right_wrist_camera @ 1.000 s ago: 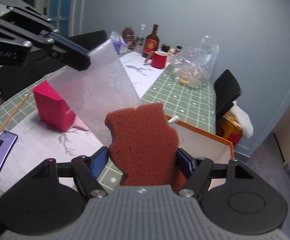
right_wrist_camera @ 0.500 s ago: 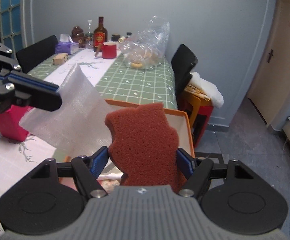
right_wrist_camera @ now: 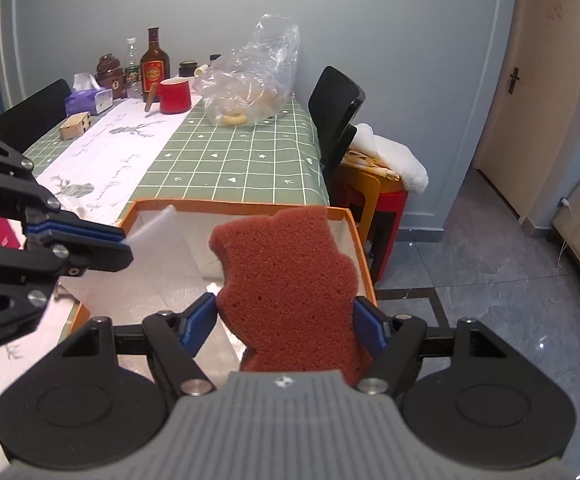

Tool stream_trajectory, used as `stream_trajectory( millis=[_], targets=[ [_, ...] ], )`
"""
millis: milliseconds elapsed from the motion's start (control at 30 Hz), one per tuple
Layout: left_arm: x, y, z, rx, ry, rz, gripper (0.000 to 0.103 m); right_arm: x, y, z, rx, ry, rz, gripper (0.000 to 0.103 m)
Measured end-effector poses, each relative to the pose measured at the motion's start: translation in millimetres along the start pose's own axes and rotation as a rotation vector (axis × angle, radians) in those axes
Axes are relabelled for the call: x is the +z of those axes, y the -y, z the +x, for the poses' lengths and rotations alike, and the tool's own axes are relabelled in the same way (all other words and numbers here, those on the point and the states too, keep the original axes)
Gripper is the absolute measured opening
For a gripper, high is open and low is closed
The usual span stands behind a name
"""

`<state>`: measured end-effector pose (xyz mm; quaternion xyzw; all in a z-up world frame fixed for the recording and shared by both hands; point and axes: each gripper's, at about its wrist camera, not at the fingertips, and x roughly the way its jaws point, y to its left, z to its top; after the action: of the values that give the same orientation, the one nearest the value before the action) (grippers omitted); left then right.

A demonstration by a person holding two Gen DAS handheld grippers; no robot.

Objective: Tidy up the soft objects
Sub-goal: 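Carry the sponge with the right gripper while the left gripper carries the sheet to the box, then open both grippers to drop the sponge and sheet into the box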

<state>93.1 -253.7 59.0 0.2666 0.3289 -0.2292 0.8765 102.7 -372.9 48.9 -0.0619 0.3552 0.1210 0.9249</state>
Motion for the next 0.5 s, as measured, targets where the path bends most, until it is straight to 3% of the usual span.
stream_trajectory(
  millis=[167,333,400,467,500],
  targets=[
    [3.7,-9.6,16.0,0.076,0.001,-0.042,0.004,1.5,4.0,19.9,-0.005,0.0,0.032,0.072],
    [0.7,-16.3,28.5,0.087,-0.023,-0.058,0.006,0.4,7.6,38.0,-0.009,-0.029,0.054,0.072],
    [-0.6,-15.2,27.8,0.098,-0.006,-0.054,0.013,-0.3,8.0,42.7,-0.015,-0.037,0.055,0.073],
    [0.6,-15.3,27.5,0.098,0.016,-0.053,0.031,-0.7,7.9,45.7,-0.017,-0.039,0.057,0.073],
    [1.0,-14.9,26.7,0.101,0.023,-0.053,0.035,-0.7,7.0,46.0,-0.018,-0.038,0.055,0.074]
  ],
)
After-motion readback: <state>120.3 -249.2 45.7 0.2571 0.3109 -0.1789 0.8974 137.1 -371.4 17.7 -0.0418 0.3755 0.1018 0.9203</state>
